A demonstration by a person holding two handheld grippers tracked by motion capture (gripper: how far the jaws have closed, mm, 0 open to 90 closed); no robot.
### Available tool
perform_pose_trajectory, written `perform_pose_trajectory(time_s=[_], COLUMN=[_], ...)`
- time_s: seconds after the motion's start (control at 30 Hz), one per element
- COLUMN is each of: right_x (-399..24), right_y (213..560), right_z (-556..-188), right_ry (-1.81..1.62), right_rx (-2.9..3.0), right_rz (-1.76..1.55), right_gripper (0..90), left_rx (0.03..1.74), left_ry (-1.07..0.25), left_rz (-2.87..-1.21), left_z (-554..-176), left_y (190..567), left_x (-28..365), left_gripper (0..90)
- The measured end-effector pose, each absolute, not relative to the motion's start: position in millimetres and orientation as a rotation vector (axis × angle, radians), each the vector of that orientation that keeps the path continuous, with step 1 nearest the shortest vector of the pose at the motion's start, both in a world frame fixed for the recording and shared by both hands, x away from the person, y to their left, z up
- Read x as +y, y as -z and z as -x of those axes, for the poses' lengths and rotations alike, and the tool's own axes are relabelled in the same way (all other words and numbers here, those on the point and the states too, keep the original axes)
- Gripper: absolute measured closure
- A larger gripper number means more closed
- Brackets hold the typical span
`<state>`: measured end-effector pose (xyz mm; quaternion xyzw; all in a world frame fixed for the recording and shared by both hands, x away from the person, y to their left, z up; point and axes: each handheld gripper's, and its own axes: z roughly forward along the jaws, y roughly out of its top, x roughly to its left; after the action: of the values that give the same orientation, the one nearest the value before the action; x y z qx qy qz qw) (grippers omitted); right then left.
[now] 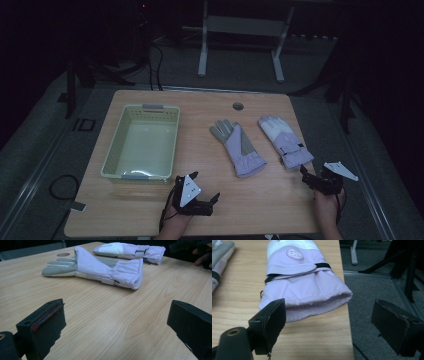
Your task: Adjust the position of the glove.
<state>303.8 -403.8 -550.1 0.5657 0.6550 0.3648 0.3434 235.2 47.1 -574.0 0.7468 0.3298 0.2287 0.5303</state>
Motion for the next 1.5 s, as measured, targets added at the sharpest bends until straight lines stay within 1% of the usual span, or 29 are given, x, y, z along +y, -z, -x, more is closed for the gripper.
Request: perform_pose_trajectory(time_s=[0.23,0.27,0.47,0.53,0.57,0.6,0.73,0.8,1.0,1.2,1.5], right_x=[-407,-407,-400,-398,-398,-391,-380,-376,-358,-335,-301], right_y=[544,542,522,520,520,512,495,488,467,461,463], right_z=[-305,-305,-316,-318,-318,-322,-329,-332,-347,-358,-377], right_ry=[-0.956,-0.961,-1.0,-0.992,-0.992,-1.024,-1.035,-1.05,-1.102,-1.127,-1.173], right_rx=[1.737,1.749,1.844,1.856,1.856,1.883,1.911,1.918,1.955,1.998,2.068], right_rz=[-1.478,-1.473,-1.5,-1.501,-1.501,-1.482,-1.429,-1.416,-1.354,-1.301,-1.294], right_gripper=[11.6,13.4,14.4,14.4,12.2,11.1,11.1,13.2,14.0,14.8,14.8], left_rx=[0.789,0.788,0.79,0.79,0.788,0.789,0.788,0.787,0.773,0.77,0.766], left_ry=[-0.541,-0.542,-0.543,-0.543,-0.544,-0.542,-0.532,-0.532,-0.525,-0.519,-0.514], left_rz=[-1.78,-1.78,-1.782,-1.782,-1.784,-1.783,-1.782,-1.781,-1.789,-1.791,-1.794], left_z=[-235,-235,-235,-235,-235,-235,-235,-235,-235,-235,-236], left_y=[574,574,574,574,574,574,574,574,574,574,574], left_x=[47,47,47,47,47,47,47,47,47,47,47], left_gripper=[2.0,2.0,2.0,2.0,2.0,2.0,2.0,2.0,2.0,2.0,2.0])
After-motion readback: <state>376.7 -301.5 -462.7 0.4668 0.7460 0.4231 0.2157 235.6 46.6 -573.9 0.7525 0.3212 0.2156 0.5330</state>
